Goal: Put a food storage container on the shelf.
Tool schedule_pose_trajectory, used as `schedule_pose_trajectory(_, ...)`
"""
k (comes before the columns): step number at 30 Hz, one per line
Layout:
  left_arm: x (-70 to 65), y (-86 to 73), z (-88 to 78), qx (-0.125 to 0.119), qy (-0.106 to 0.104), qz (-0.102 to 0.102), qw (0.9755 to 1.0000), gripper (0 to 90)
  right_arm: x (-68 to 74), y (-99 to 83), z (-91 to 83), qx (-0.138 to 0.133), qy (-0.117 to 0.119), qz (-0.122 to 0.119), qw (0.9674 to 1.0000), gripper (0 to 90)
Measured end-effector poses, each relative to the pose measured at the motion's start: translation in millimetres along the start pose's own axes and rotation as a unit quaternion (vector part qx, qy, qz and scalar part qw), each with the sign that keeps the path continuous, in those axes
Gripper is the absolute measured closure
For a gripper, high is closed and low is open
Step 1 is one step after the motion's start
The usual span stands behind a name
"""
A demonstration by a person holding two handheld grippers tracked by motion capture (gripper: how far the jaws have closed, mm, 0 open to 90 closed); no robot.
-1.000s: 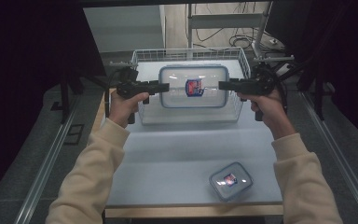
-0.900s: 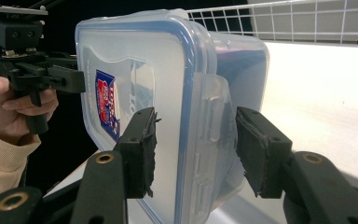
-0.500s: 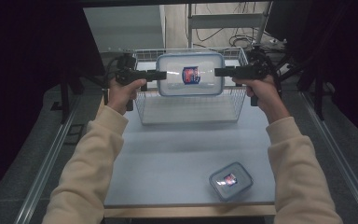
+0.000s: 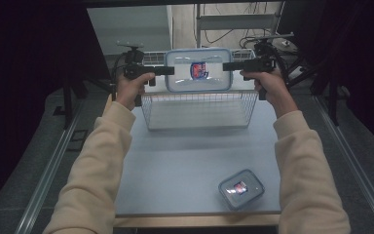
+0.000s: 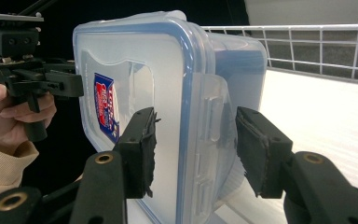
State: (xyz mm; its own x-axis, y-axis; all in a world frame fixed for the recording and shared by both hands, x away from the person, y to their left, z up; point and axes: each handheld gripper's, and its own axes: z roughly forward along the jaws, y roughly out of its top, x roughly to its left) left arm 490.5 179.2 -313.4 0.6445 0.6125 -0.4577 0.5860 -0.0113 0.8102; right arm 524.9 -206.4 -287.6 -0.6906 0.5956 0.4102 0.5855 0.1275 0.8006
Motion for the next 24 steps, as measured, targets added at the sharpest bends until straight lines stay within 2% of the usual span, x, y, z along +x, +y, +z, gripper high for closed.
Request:
schedule_pose_trajectory(4, 4.4, 4.9, 2.2, 0.006, 0.0, -0.008, 0.9999, 51.3, -2.9, 2.7, 2.2, 0.004, 0.0, 0.009, 1.0, 48.5)
schedule_pose_trajectory(6, 6.7, 5.9, 3.7, 0.002, -0.002, -0.02, 0.9998, 51.1, -5.3, 4.2, 4.4, 0.002, -0.002, 0.017, 0.9999, 48.2)
schedule_pose_trajectory(7, 10.3, 6.5, 5.2, -0.001, -0.007, -0.033, 0.9994, 51.0, -7.4, 6.0, 5.8, 0.004, -0.002, 0.026, 0.9997, 47.9)
schedule_pose_trajectory(8, 10.3, 6.5, 5.2, -0.001, -0.007, -0.033, 0.9994, 50.9, -7.4, 6.0, 5.8, 0.004, -0.002, 0.026, 0.9997, 47.9)
schedule_pose_trajectory(11, 14.1, 8.6, 8.0, -0.005, -0.008, -0.051, 0.9986, 50.7, -10.0, 9.0, 8.3, 0.007, -0.005, 0.035, 0.9994, 47.5)
schedule_pose_trajectory(12, 17.0, 10.5, 10.5, -0.007, -0.009, -0.067, 0.9977, 50.0, -13.0, 11.2, 10.3, 0.009, -0.005, 0.048, 0.9988, 47.3)
schedule_pose_trajectory(13, 17.0, 10.5, 10.5, -0.007, -0.009, -0.067, 0.9977, 50.0, -13.0, 11.2, 10.3, 0.009, -0.005, 0.048, 0.9988, 47.3)
schedule_pose_trajectory(17, 24.9, 13.0, 15.6, -0.012, -0.014, -0.098, 0.995, 49.6, -20.7, 14.4, 15.6, 0.005, -0.006, 0.083, 0.9965, 47.0)
schedule_pose_trajectory(18, 28.3, 14.2, 18.3, -0.014, -0.012, -0.107, 0.994, 49.1, -23.5, 15.0, 17.4, 0.004, -0.008, 0.101, 0.9948, 46.9)
schedule_pose_trajectory(19, 28.3, 14.2, 18.3, -0.014, -0.012, -0.107, 0.994, 48.6, -23.5, 15.0, 17.4, 0.004, -0.008, 0.101, 0.9948, 46.9)
schedule_pose_trajectory(21, 29.6, 16.3, 21.4, -0.014, 0.008, -0.106, 0.9942, 47.9, -26.1, 15.3, 20.2, 0.002, -0.015, 0.121, 0.9926, 46.0)
schedule_pose_trajectory(22, 30.3, 17.6, 26.3, -0.009, 0.018, -0.107, 0.9941, 48.7, -27.1, 15.6, 24.1, 0.004, -0.038, 0.132, 0.9905, 44.8)
schedule_pose_trajectory(23, 30.3, 17.6, 26.3, -0.009, 0.018, -0.107, 0.9941, 45.2, -27.1, 15.6, 24.1, 0.004, -0.038, 0.132, 0.9905, 44.8)
schedule_pose_trajectory(24, 30.2, 17.8, 30.1, -0.005, 0.028, -0.109, 0.9937, 45.2, -25.6, 16.1, 25.4, 0.006, -0.054, 0.127, 0.9904, 45.2)
